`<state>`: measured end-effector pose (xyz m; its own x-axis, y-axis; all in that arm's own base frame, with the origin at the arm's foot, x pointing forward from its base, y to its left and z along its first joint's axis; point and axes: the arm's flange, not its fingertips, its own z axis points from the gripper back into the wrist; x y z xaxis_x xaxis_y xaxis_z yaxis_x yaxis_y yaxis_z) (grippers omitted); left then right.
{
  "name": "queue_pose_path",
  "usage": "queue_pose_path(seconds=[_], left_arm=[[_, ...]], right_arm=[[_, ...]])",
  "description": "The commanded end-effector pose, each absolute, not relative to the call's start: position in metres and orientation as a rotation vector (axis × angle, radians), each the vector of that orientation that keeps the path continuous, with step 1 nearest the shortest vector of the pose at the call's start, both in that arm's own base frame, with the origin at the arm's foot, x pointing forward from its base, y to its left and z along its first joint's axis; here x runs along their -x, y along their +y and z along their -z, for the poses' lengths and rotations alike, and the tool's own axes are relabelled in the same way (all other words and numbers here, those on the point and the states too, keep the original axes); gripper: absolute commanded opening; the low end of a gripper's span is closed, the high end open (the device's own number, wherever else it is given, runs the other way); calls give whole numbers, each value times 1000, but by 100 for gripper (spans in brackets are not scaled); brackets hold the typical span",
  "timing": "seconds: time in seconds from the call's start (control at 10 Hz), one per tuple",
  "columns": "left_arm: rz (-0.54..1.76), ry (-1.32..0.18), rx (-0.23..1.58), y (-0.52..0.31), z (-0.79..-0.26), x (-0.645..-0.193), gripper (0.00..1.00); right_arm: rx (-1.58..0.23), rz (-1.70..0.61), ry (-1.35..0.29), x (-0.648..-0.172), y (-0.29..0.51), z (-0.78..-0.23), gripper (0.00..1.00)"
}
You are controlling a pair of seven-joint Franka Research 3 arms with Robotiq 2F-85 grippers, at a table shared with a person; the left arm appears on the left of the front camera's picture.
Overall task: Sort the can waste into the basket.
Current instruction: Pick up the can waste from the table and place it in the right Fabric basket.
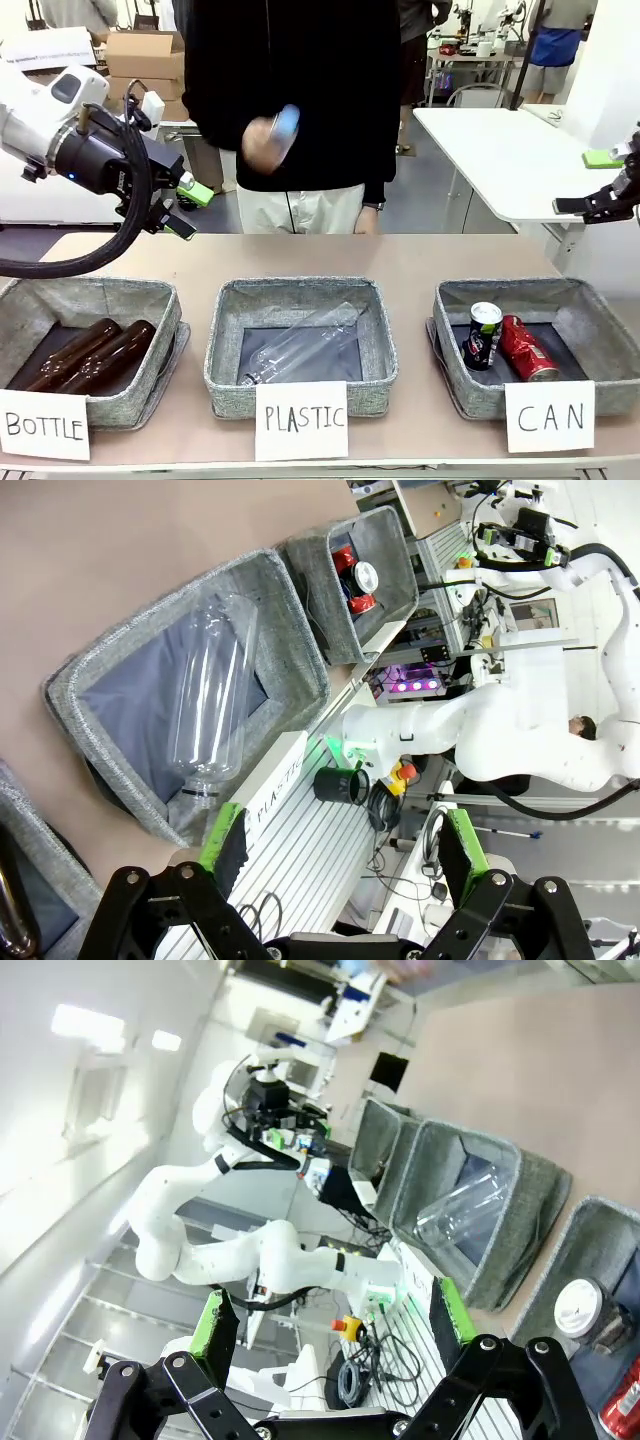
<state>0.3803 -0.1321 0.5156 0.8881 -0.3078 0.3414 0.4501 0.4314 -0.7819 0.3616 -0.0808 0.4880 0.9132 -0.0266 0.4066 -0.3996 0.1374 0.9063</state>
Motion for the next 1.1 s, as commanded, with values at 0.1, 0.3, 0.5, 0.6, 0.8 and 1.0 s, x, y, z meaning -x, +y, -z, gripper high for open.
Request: queue_pose_path(seconds=[0.1, 0.3, 0.5, 0.6, 0.8, 1.0], left_arm=[[478, -142, 1013, -130, -518, -379, 100], [478, -142, 1013, -130, -518, -379, 100], [478, -142, 1013, -130, -518, -379, 100], [478, -142, 1013, -130, -518, -379, 100], [478, -142, 1013, -130, -518, -379, 100], [478, -142, 1013, -130, -518, -379, 100]], right_arm=[[-1148, -259, -305, -359, -68, -502, 100], [-1148, -259, -305, -359, -68, -502, 100], [-1148, -259, -305, -359, -68, -502, 100], [-1148, -259, -305, -359, -68, -502, 100], [-1148, -259, -305, -359, -68, -502, 100], [-1148, -259, -305, -359, -68, -502, 100]])
